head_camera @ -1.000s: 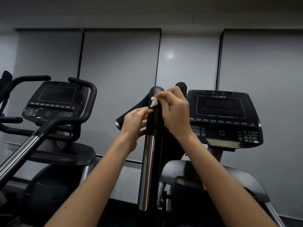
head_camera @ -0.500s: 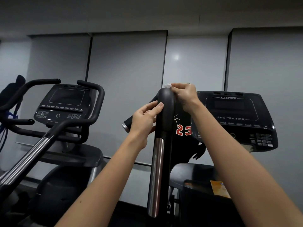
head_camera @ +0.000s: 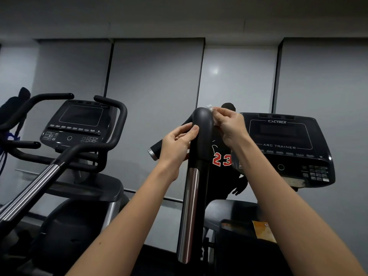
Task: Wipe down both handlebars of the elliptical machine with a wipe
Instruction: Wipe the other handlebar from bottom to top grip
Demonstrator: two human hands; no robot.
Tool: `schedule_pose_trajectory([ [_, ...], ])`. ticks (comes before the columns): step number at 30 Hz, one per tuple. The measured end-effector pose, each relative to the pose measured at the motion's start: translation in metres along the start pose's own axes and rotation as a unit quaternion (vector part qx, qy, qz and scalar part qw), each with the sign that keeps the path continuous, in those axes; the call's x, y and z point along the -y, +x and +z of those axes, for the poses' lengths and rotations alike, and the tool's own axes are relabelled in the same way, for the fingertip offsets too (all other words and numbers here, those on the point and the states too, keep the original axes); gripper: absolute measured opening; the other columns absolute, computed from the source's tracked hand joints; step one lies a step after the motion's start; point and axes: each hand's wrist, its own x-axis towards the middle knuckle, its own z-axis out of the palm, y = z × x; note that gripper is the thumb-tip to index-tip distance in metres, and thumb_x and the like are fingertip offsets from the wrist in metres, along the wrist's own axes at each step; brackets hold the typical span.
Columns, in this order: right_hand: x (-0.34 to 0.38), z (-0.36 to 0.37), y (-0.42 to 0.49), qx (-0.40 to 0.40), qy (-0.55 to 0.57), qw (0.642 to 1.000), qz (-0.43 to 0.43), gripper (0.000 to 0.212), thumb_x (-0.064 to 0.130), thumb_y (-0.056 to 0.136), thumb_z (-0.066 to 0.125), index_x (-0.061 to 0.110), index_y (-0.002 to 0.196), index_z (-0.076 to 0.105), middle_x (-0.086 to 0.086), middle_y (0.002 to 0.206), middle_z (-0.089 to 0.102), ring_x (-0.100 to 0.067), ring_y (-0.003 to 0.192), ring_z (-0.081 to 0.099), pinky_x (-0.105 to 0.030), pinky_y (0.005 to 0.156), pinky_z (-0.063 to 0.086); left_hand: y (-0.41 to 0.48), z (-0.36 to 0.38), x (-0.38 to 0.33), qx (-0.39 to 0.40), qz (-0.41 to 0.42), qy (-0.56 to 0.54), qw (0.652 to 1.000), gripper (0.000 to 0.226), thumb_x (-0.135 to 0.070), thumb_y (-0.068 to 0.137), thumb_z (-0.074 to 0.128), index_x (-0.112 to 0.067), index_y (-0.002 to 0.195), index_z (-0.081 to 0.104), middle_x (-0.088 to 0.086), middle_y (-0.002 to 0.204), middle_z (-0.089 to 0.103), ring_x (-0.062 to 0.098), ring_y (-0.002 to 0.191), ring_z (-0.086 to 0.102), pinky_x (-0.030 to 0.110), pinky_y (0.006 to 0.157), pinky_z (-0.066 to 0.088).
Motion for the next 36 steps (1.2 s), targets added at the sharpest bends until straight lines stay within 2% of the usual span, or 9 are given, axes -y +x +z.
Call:
schedule_pose_trajectory([
  [3, 0.01, -0.004, -0.027, 0.029, -0.058, 0.994, -0.088, 0.009, 0.004, 0.088, 0.06, 0.004, 0.081, 0.066, -0.005, 0.056, 0.048, -0.006, 0.047, 0.042, -0.014, 0.049, 0.042, 0.0, 0.001, 0.0, 0.0, -0.003, -0.007, 1.0, 0.029, -0.023, 0.089, 0.062, -0.015, 0.117, 0.061, -0.004, 0.087, 0.067, 0.001, 0.058, 0.064, 0.016, 0.047, 0.048],
  [7, 0.006, -0.009, -0.064, 0.036, -0.209, 0.957, -0.198, 0.011, 0.004, 0.089, 0.059, 0.008, 0.085, 0.068, -0.003, 0.075, 0.058, -0.002, 0.053, 0.049, -0.014, 0.053, 0.04, -0.002, 0.003, -0.002, -0.012, -0.006, -0.008, 1.0, 0.031, -0.023, 0.089, 0.062, -0.014, 0.119, 0.06, 0.0, 0.091, 0.066, 0.008, 0.066, 0.064, 0.017, 0.051, 0.051],
  [12, -0.01, -0.013, -0.102, 0.058, -0.286, 0.917, -0.273, 0.013, 0.004, 0.089, 0.059, 0.012, 0.09, 0.069, -0.001, 0.086, 0.059, -0.004, 0.072, 0.057, -0.011, 0.064, 0.041, -0.007, 0.007, 0.001, -0.058, 0.104, 0.103, 0.988, 0.033, -0.021, 0.091, 0.06, -0.023, 0.123, 0.053, 0.0, 0.09, 0.064, 0.015, 0.092, 0.064, 0.035, 0.089, 0.052],
  [19, -0.005, -0.022, -0.124, 0.12, -0.219, 0.951, -0.18, 0.027, 0.002, 0.091, 0.056, 0.022, 0.105, 0.068, 0.0, 0.1, 0.059, -0.012, 0.093, 0.059, -0.019, 0.077, 0.047, -0.033, -0.014, 0.018, -0.07, 0.169, 0.107, 0.977, 0.014, -0.02, 0.09, 0.06, -0.025, 0.102, 0.065, -0.001, 0.101, 0.068, 0.015, 0.097, 0.064, 0.037, 0.089, 0.053],
  [22, 0.002, -0.022, -0.127, 0.128, -0.195, 0.954, -0.191, 0.034, -0.004, 0.088, 0.057, 0.022, 0.109, 0.062, -0.003, 0.106, 0.065, -0.014, 0.098, 0.064, -0.023, 0.086, 0.051, -0.04, -0.018, 0.02, -0.019, 0.171, 0.096, 0.98, 0.028, -0.031, 0.077, 0.066, -0.026, 0.105, 0.065, 0.001, 0.106, 0.068, 0.02, 0.097, 0.065, 0.032, 0.087, 0.054],
  [25, 0.005, -0.02, -0.126, 0.109, -0.161, 0.964, -0.182, 0.034, -0.004, 0.084, 0.062, 0.02, 0.106, 0.052, -0.001, 0.098, 0.068, -0.014, 0.091, 0.067, -0.025, 0.083, 0.053, -0.038, -0.015, 0.017, 0.014, 0.182, 0.111, 0.977, 0.037, -0.021, 0.072, 0.074, -0.028, 0.107, 0.063, 0.004, 0.111, 0.065, 0.013, 0.089, 0.064, 0.02, 0.079, 0.054],
  [30, 0.014, -0.023, -0.125, 0.162, -0.098, 0.97, -0.151, 0.041, -0.022, 0.088, 0.035, 0.016, 0.105, 0.037, -0.007, 0.1, 0.068, -0.017, 0.093, 0.069, -0.025, 0.085, 0.052, -0.028, -0.016, 0.014, -0.015, 0.2, 0.15, 0.968, 0.03, -0.014, 0.068, 0.08, -0.028, 0.093, 0.069, 0.006, 0.101, 0.068, 0.017, 0.084, 0.067, 0.03, 0.081, 0.056],
  [33, 0.018, -0.027, -0.12, 0.071, -0.066, 0.983, -0.155, 0.04, -0.024, 0.085, 0.034, 0.013, 0.098, 0.042, -0.016, 0.094, 0.064, -0.021, 0.083, 0.068, -0.024, 0.077, 0.054, -0.021, -0.018, 0.013, -0.053, 0.195, 0.165, 0.965, 0.021, -0.015, 0.072, 0.079, -0.031, 0.08, 0.067, 0.007, 0.093, 0.071, 0.02, 0.084, 0.069, 0.035, 0.085, 0.055],
  [36, 0.018, -0.03, -0.105, 0.004, -0.153, 0.975, -0.161, 0.031, -0.013, 0.087, 0.044, 0.015, 0.095, 0.053, -0.009, 0.089, 0.062, -0.019, 0.082, 0.062, -0.023, 0.073, 0.054, -0.008, -0.016, 0.006, -0.092, 0.19, 0.206, 0.956, 0.01, -0.019, 0.076, 0.076, -0.019, 0.084, 0.069, 0.006, 0.093, 0.071, 0.014, 0.084, 0.068, 0.027, 0.082, 0.055],
])
